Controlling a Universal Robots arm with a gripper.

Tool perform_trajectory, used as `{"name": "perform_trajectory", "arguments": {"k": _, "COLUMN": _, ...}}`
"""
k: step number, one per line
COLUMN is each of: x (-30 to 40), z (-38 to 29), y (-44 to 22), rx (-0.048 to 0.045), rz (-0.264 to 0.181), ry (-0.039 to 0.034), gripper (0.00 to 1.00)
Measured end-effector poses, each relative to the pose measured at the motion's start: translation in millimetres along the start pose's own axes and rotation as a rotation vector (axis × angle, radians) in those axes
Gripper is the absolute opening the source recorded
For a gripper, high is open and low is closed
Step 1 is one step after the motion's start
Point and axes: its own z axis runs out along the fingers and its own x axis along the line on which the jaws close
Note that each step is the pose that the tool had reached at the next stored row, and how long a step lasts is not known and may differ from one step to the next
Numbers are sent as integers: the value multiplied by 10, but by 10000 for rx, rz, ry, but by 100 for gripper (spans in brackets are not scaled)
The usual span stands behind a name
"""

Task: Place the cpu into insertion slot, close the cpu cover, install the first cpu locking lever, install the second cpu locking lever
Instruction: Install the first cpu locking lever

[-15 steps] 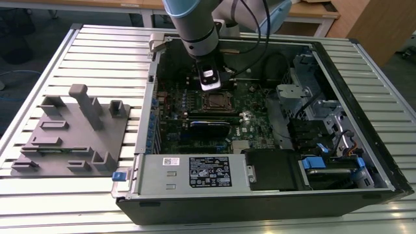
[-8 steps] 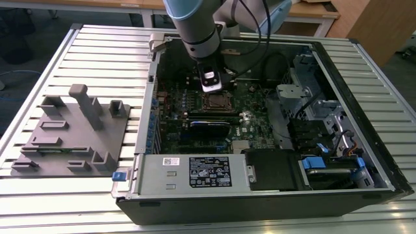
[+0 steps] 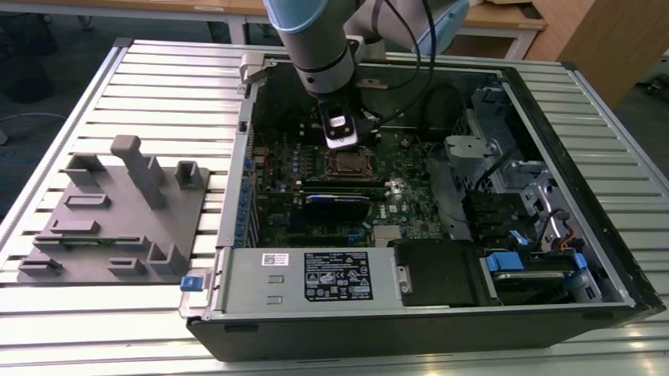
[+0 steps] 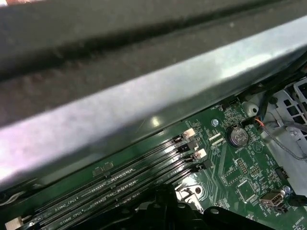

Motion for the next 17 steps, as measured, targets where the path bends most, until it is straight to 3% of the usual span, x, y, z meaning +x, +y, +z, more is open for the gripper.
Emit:
{"name": "perform_trajectory", "arguments": {"k": 11, "x": -37, "z": -150, "y": 48, "rx": 0, "rz": 0, "ry": 0, "gripper": 10}}
{"name": "perform_trajectory", "arguments": {"k": 17, "x": -13, "z": -173, "y": 39, "rx": 1, "rz": 0, "ry": 0, "gripper": 10}}
